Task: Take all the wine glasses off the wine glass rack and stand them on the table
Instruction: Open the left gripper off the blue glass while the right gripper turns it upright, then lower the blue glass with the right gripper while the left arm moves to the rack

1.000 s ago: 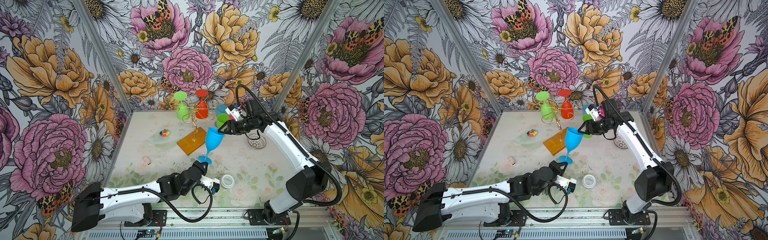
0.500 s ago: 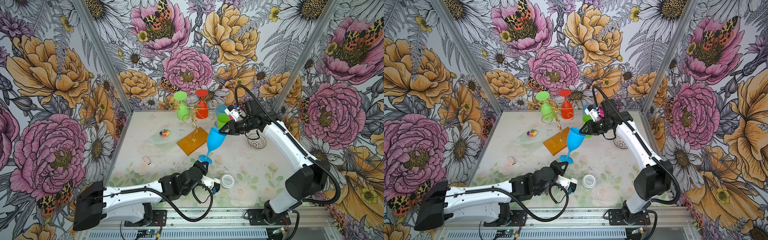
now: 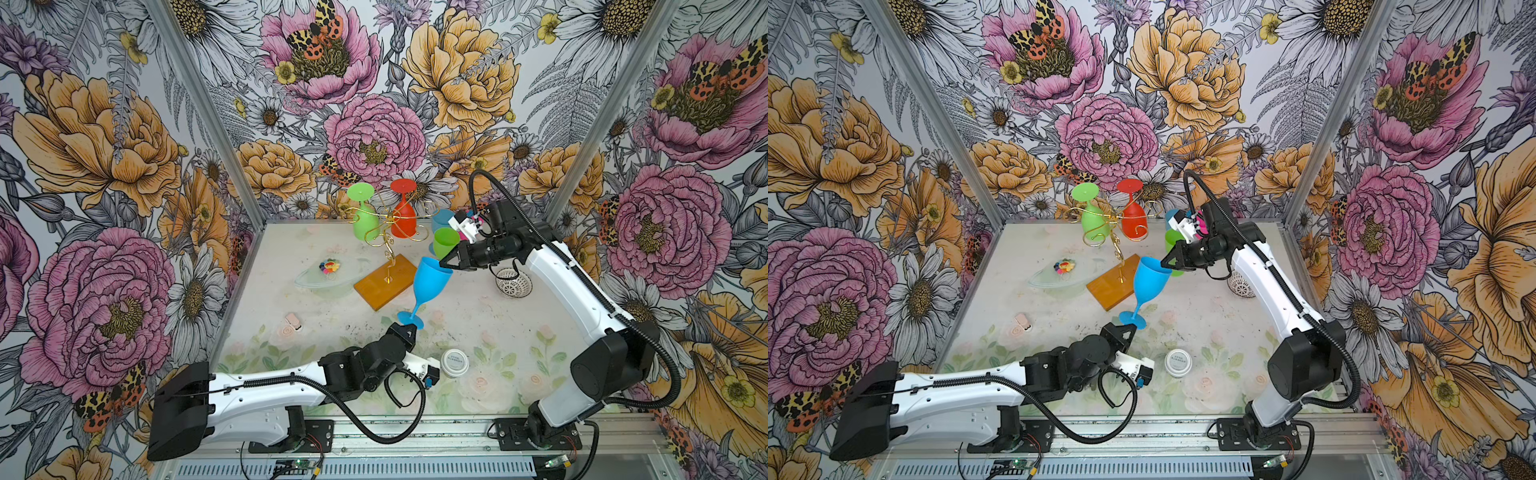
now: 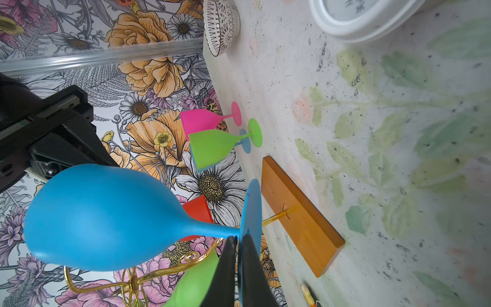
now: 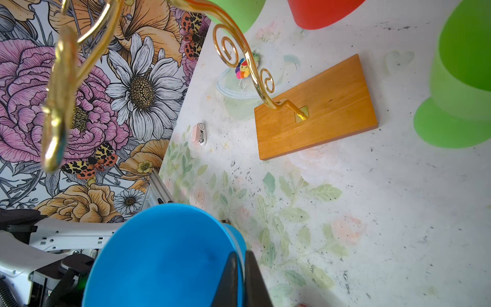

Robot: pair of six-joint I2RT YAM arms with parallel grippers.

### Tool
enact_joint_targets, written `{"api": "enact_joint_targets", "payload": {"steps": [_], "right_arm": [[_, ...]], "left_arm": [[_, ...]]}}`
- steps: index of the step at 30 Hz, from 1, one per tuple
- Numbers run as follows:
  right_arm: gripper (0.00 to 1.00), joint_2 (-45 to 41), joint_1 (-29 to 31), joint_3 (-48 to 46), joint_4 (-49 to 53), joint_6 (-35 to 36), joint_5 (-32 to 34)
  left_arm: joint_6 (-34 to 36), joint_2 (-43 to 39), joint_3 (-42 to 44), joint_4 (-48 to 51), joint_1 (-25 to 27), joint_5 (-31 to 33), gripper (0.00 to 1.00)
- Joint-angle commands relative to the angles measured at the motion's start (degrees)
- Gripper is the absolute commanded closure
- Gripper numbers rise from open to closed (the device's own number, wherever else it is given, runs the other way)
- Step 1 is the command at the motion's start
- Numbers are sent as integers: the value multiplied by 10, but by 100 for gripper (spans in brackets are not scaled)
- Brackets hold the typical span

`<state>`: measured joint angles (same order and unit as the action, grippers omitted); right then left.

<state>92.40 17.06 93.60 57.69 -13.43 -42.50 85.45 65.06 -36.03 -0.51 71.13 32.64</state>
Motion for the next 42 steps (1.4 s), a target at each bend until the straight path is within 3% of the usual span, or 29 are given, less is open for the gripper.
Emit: {"api": "enact_joint_targets", "payload": {"steps": [1, 10, 19, 32, 42], "right_arm": [[94, -3, 0, 8, -1, 10, 16], [99, -8, -4, 9, -2, 9, 31], [100, -16, -5, 10, -3, 15, 103], [100, -34, -5, 0, -6, 31, 227], [100, -51, -9, -41, -33, 26, 332]], "left_arm": [[-19, 1, 9, -26, 5, 16, 85], [-31, -1, 18, -28, 6, 19, 72], [-82, -11, 14, -27, 6, 15, 55], [-277, -63, 6, -43, -5, -1, 34], [-451, -115, -10, -18, -52, -3, 30]]}}
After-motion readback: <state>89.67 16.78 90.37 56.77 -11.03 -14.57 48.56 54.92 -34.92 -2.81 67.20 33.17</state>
